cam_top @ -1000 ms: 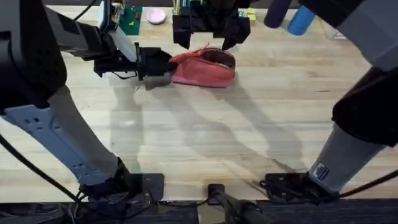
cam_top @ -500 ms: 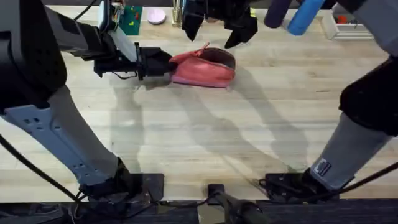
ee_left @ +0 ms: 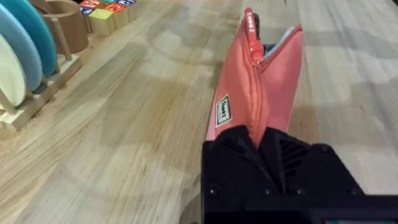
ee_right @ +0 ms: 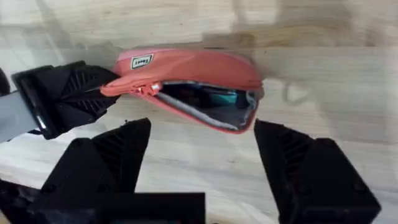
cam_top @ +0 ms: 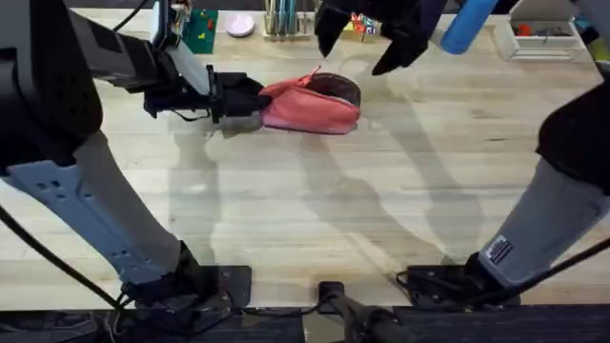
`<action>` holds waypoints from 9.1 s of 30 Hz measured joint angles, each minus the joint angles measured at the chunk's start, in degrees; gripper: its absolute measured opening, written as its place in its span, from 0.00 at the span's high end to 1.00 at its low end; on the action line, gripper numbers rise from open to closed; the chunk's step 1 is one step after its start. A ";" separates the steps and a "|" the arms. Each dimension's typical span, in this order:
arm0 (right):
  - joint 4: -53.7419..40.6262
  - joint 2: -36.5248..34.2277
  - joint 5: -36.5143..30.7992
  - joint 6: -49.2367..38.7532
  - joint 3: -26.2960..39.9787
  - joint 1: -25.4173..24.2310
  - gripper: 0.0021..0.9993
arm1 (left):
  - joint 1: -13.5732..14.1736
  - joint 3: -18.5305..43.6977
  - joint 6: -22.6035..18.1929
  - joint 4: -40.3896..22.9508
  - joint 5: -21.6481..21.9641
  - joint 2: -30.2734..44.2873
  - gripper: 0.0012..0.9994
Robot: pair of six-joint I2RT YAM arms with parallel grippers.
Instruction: Unzip the bag, pick up the pens from the table one at a time and place them inside, then zip the bag closed.
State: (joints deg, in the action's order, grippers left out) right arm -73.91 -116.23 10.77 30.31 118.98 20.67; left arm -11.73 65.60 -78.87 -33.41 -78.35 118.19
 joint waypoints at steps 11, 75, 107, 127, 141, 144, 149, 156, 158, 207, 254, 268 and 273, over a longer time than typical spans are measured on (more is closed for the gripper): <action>2.70 4.40 3.44 -2.27 -1.45 -4.28 0.01 | 0.00 0.00 0.00 0.00 0.00 0.00 0.96; 41.08 5.25 14.66 7.45 -25.92 6.92 0.01 | -0.04 0.00 -0.02 -0.20 0.11 0.00 0.96; 36.27 16.36 5.37 2.32 -26.23 9.79 0.00 | -0.07 0.00 0.00 -0.20 0.11 0.00 0.96; 15.77 40.03 -16.70 -3.95 -31.31 10.30 0.01 | -0.09 0.00 0.00 -0.22 0.11 0.00 0.96; 30.54 49.17 -3.53 -2.00 -48.66 3.54 0.00 | -0.09 0.00 0.00 -0.22 0.02 0.00 0.96; 33.71 46.51 -3.05 1.46 -48.90 6.55 0.00 | -0.09 0.00 0.00 -0.21 0.01 0.00 0.96; 38.95 41.75 -5.76 7.06 -49.09 13.00 0.00 | -0.09 0.00 0.00 -0.22 0.00 0.00 0.96; 44.39 36.79 -8.18 12.30 -49.13 18.20 0.00 | -0.09 0.00 0.00 -0.22 0.00 0.00 0.96; 45.56 35.46 -8.40 13.26 -49.13 19.05 0.00 | -0.09 0.00 0.00 -0.22 0.00 0.00 0.96; 59.67 20.08 -19.24 29.53 -49.20 23.45 0.00 | -0.09 0.00 0.00 -0.22 0.00 0.00 0.96; 66.43 13.60 -26.39 30.60 -49.29 23.43 0.61 | -0.11 0.00 -0.02 -0.20 0.07 0.00 0.96; 66.25 13.60 -26.36 30.99 -49.29 23.46 0.90 | -0.11 0.00 -0.02 -0.17 0.09 0.00 0.96; 65.09 13.60 -26.37 30.99 -49.29 23.45 0.97 | -0.11 0.00 -0.02 -0.20 0.07 0.00 0.96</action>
State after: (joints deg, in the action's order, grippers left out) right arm -8.82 -102.63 -15.59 61.30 69.69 44.12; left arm -11.84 65.60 -78.89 -33.61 -78.28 118.19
